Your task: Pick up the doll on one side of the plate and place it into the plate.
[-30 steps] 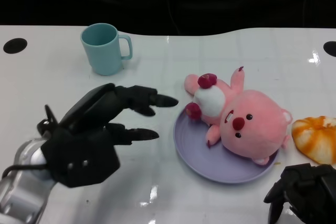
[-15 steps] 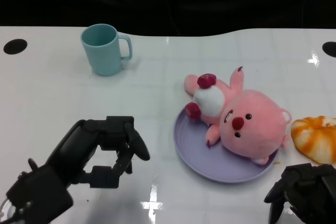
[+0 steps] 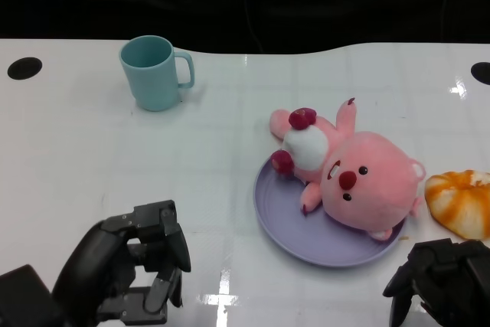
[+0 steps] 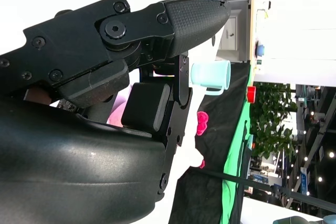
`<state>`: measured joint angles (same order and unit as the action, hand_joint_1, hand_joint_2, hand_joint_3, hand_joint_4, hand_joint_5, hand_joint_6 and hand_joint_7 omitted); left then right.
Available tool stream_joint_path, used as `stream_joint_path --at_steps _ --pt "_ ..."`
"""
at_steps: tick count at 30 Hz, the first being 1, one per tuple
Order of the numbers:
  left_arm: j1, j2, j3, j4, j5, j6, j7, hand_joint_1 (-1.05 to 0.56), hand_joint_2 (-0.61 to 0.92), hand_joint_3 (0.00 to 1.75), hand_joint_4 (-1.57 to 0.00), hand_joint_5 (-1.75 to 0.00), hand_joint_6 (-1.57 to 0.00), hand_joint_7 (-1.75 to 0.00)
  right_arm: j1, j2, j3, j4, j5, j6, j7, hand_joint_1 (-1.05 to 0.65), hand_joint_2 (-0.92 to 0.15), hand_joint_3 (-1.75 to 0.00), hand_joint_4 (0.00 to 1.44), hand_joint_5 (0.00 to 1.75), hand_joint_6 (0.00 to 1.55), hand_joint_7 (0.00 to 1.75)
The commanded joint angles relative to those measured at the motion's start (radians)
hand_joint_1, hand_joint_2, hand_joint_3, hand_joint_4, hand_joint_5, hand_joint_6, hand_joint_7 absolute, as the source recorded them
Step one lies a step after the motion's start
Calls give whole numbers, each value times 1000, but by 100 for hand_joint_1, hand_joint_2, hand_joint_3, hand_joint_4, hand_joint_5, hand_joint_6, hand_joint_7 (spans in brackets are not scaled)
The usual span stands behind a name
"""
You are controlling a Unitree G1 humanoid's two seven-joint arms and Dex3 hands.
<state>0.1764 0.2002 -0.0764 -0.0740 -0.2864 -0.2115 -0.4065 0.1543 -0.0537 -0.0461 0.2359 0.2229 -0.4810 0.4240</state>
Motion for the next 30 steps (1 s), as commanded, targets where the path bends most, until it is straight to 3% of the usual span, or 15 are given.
stream_joint_path --at_steps 1,14,30 --pt "21 -11 9 -14 -41 53 -20 -9 48 137 -89 -175 -78 -160 1 -16 -9 -4 -2 2 -7 -100 -92 -24 128 115 133 65" --pt "-2 -55 39 94 -102 86 -119 -14 50 127 -87 -175 -77 -160 0 -27 -24 7 18 15 5 -101 -92 -22 129 115 133 67" --pt "-8 -81 91 119 -186 143 -200 -18 52 120 -82 -171 -76 -147 -11 -33 -37 45 5 -22 19 -103 -92 -22 128 117 131 70"
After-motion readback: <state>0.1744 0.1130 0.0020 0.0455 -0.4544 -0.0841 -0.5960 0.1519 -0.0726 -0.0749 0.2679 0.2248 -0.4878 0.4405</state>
